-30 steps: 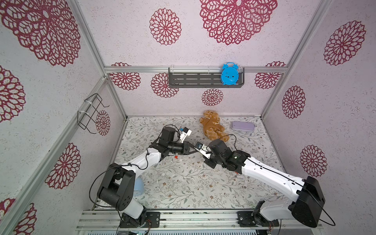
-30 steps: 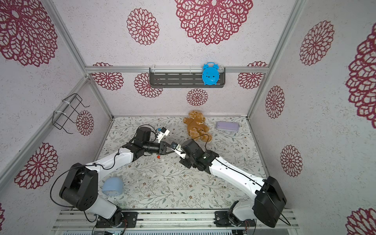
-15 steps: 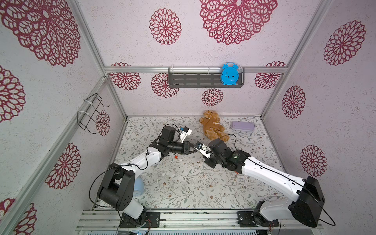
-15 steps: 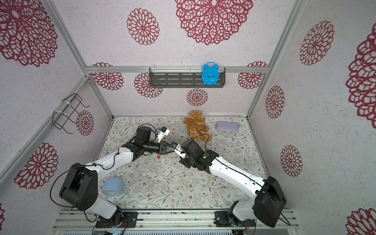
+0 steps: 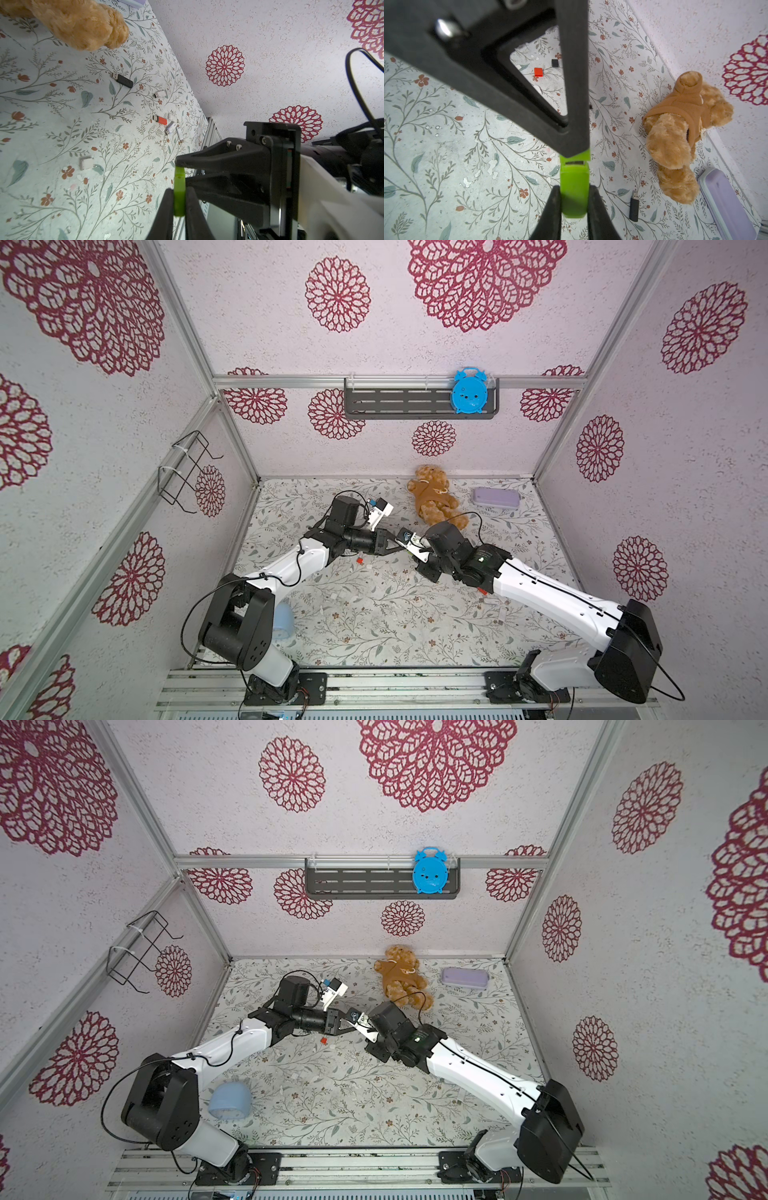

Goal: Close the usb drive cover
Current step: Close the cover of the USB drive.

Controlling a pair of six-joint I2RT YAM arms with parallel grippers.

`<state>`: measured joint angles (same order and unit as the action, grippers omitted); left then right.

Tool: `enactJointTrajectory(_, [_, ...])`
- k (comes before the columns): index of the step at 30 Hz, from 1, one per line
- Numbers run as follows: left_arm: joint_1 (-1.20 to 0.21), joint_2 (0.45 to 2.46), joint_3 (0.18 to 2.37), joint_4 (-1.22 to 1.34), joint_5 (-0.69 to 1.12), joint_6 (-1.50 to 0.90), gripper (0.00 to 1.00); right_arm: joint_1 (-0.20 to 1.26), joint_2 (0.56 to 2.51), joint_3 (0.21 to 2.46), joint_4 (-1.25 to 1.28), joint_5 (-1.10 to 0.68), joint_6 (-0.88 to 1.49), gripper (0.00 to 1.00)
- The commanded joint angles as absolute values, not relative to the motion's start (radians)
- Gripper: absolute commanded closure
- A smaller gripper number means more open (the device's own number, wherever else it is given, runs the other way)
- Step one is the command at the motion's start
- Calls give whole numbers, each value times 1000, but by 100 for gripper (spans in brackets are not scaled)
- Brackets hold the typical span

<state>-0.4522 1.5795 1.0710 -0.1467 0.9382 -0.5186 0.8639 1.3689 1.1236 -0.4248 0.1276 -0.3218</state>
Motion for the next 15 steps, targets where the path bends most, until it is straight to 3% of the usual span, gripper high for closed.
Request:
enactJointTrajectory(1, [-464,1602,1072,-204,940,-492,87,874,1363,1217,-306,94,-333,81])
enactJointTrajectory(15, [-464,1610,1066,-206,958,-494,88,874,1383,1290,-260,64,-381,81])
